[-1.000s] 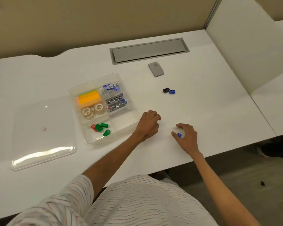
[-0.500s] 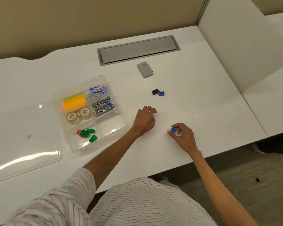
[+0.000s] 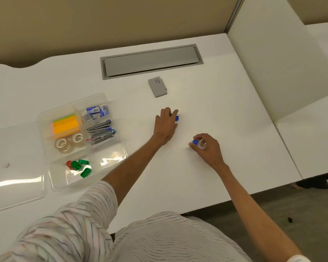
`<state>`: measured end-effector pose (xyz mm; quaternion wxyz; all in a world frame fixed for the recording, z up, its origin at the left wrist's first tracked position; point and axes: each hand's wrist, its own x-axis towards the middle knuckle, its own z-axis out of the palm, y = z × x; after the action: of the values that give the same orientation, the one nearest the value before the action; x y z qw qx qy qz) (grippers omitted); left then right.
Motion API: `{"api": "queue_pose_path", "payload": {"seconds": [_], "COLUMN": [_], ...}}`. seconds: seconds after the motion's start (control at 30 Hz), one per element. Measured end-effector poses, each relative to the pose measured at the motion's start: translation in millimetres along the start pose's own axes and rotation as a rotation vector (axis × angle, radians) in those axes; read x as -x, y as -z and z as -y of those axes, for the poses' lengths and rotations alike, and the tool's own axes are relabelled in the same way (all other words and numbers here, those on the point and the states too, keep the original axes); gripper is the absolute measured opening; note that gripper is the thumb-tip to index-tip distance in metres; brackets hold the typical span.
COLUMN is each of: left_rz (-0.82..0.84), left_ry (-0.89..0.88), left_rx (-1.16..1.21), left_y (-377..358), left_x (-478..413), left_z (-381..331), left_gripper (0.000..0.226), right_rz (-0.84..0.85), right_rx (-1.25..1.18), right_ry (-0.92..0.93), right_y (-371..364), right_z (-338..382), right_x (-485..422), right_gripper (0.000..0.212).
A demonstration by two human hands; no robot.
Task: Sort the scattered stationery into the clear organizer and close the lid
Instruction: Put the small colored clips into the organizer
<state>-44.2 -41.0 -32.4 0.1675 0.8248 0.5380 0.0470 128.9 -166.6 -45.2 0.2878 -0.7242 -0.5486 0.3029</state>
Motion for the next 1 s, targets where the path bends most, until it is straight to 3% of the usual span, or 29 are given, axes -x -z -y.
{"api": "queue_pose_path", "payload": {"seconds": [0.27, 1.0], "left_rz": [-0.065, -0.250], "left_ry": [-0.016, 0.154], "left_rx": [-0.020, 0.130], "left_y": [-7.2, 65.0], "left_x": [-13.7, 56.2], "left_z": [5.0, 98.0], "left_gripper": [0.023, 0.029], "right_rz": [0.045, 0.125], "right_rx": [0.022, -0.036], "right_ry": [0.046, 0.279], "right_y": [-0.5, -76.8], "right_z": [-1.6, 122.1], "right_x": [-39.5, -61.5], "right_gripper": [0.030, 0.032]}}
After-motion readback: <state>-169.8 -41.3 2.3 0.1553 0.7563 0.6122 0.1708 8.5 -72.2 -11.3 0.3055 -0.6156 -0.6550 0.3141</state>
